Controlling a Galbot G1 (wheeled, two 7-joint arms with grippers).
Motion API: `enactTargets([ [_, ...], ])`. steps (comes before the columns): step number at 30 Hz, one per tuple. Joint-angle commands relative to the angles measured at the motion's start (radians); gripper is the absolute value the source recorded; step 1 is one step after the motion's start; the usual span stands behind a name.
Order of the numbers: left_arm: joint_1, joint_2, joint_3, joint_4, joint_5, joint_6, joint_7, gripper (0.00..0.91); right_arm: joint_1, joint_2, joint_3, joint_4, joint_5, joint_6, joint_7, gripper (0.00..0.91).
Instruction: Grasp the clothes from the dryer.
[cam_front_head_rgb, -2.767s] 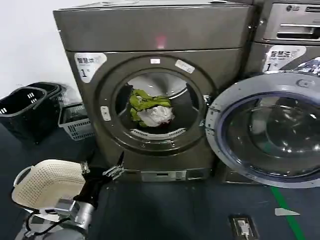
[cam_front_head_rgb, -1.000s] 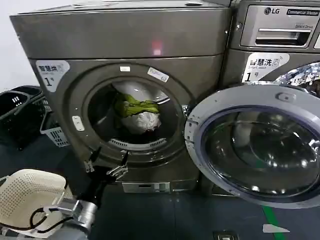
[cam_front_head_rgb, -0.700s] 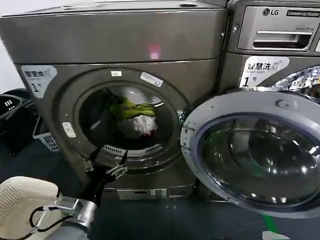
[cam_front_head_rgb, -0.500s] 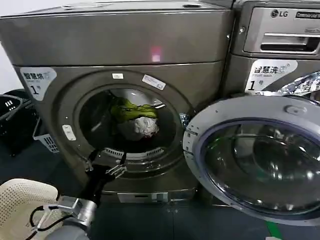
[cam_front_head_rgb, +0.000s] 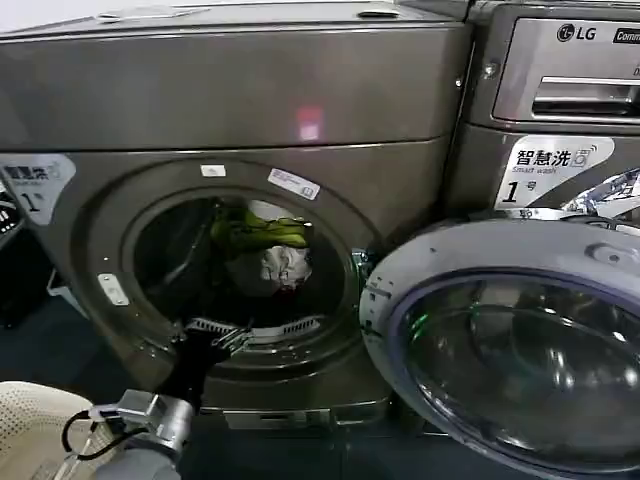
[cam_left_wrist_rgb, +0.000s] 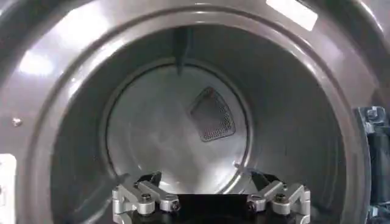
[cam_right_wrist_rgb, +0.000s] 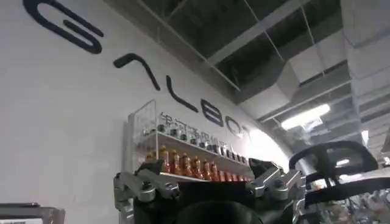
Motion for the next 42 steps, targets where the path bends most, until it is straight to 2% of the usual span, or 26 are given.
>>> enactTargets([
  [1, 0.002, 0.002, -0.002, -0.005, -0.002, -0.001, -0.002, 0.907, -0.001, -0.001, 0.000, 0.003, -0.001, -0.002, 0.001, 0.907],
  [17, 0.003, 0.000, 0.001, -0.006, 0.001, -0.003, -0.002, 0.907, -0.009, -0.001, 0.008, 0.006, 0.001, -0.001, -0.003, 0.907],
  [22, -0.010, -0.002, 0.002, 0.010, -0.001, -0.008, -0.001, 0.907, -0.013, 0.007, 0.022, 0.018, -0.001, -0.015, -0.020, 0.907],
  [26, -0.049, -0.007, 0.003, 0.055, -0.006, -0.009, -0.001, 0.907, -0.022, 0.019, 0.028, 0.028, -0.040, -0.029, -0.012, 0.907],
  [31, -0.179, -0.046, 0.025, 0.150, 0.001, -0.004, -0.010, 0.907, -0.044, 0.025, 0.056, 0.043, -0.049, -0.034, -0.007, 0.907],
  [36, -0.396, -0.046, 0.037, 0.373, -0.003, -0.008, -0.019, 0.907, -0.077, 0.020, 0.104, 0.033, -0.054, -0.031, -0.009, 0.907],
  [42, -0.601, -0.036, 0.068, 0.624, 0.025, -0.044, -0.030, 0.907, -0.083, 0.041, 0.111, 0.043, -0.051, -0.026, -0.012, 0.907],
])
